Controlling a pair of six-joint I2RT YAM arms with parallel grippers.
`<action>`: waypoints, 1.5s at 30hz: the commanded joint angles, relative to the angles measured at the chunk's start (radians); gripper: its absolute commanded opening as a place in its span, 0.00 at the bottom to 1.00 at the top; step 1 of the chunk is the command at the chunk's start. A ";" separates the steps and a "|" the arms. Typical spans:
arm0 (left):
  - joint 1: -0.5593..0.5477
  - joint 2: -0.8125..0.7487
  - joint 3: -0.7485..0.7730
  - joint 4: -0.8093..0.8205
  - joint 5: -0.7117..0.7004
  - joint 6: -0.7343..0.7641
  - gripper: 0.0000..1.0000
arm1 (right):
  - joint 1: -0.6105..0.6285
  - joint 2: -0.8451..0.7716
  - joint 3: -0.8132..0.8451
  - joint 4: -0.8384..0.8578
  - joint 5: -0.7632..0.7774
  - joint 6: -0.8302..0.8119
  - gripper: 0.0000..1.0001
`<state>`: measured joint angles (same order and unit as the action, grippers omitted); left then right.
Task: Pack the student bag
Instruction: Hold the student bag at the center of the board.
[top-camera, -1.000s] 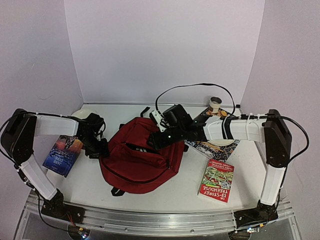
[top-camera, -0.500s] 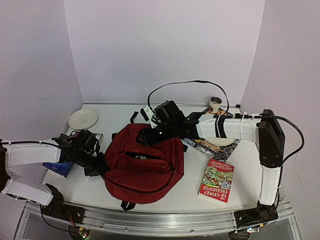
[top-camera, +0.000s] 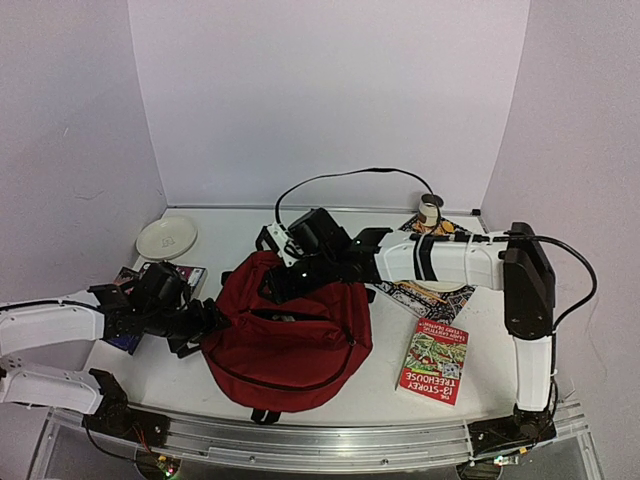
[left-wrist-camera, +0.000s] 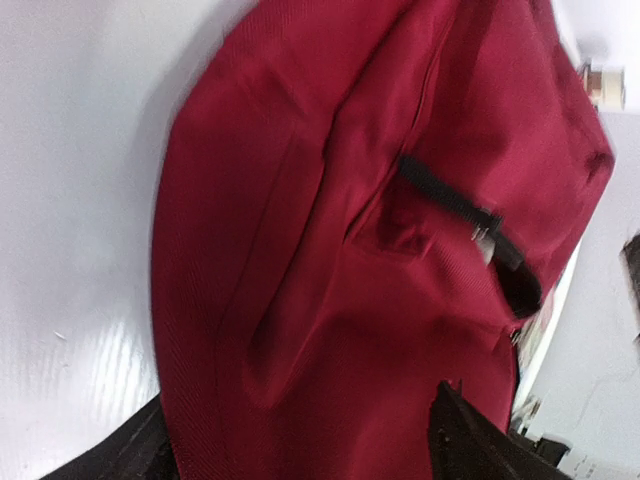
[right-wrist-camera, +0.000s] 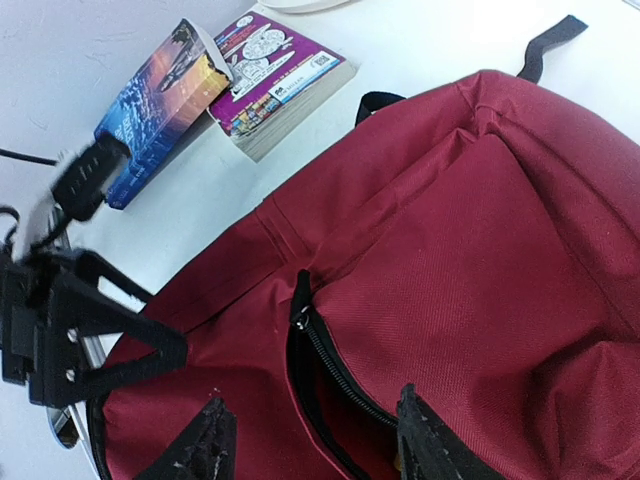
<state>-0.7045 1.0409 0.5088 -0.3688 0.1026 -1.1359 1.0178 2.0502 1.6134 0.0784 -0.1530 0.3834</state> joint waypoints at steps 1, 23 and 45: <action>0.092 -0.001 0.115 -0.043 -0.101 0.110 0.88 | 0.008 0.022 0.033 -0.058 0.043 0.028 0.52; 0.246 0.582 0.383 0.043 0.086 0.455 0.87 | 0.008 0.066 -0.104 -0.058 0.153 0.087 0.45; 0.245 0.291 0.359 0.099 0.282 0.312 0.00 | 0.016 -0.058 -0.137 -0.089 0.195 0.057 0.44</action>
<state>-0.4599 1.4177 0.8539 -0.3242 0.3608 -0.7655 1.0218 2.1217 1.4759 0.0370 0.0425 0.4539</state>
